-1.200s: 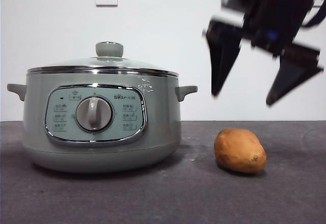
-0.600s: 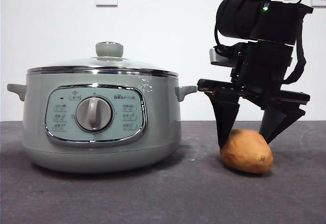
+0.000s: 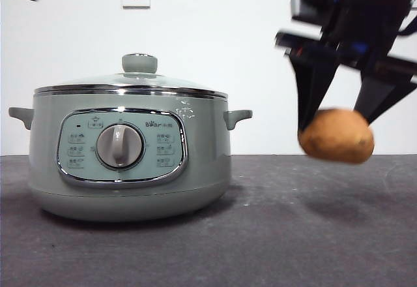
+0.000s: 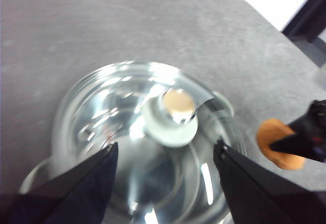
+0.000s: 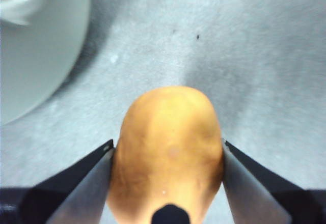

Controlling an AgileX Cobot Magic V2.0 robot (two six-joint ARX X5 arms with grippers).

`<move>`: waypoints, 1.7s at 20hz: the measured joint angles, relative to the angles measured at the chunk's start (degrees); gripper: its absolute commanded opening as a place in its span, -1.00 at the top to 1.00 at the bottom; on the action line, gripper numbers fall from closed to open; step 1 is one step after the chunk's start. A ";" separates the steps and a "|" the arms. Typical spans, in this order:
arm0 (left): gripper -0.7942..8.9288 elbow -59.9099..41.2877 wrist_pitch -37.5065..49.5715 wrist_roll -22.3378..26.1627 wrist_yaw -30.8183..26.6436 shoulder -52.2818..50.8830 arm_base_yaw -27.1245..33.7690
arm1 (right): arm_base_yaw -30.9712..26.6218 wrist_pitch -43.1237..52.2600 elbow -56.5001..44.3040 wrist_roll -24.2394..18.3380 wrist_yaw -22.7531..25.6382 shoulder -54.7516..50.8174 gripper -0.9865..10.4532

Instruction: Pick up the potato,open the lid,put the potato in the pot,close the lid

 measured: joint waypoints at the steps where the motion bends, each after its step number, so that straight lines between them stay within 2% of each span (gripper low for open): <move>1: 0.17 0.04 2.10 -0.39 -1.62 1.60 -1.51 | 0.00 -0.79 0.00 0.00 0.09 -1.68 0.85; 5: 0.17 2.64 6.60 -0.81 -9.05 8.59 -8.59 | 0.00 -2.14 0.02 0.00 0.15 -6.82 0.85; 11: 0.17 8.61 8.02 -0.57 -17.99 19.21 -16.72 | 0.00 -2.82 0.02 0.00 0.15 -7.52 0.83; 18: 0.22 8.61 7.89 -0.52 -19.71 25.70 -17.07 | -0.04 -3.39 0.02 -0.02 0.17 -7.52 0.83; 21: 0.88 8.63 7.82 -0.44 -19.56 25.59 -17.35 | -0.04 -3.39 0.02 0.00 0.22 -7.52 0.83; 29: 0.85 8.68 7.28 1.18 -19.65 24.94 -17.35 | -0.04 -3.39 0.02 0.00 0.35 -7.52 0.83; 34: 0.85 8.33 6.36 1.86 -21.03 14.64 -17.33 | -0.04 -0.81 0.02 -0.02 0.31 -7.52 0.83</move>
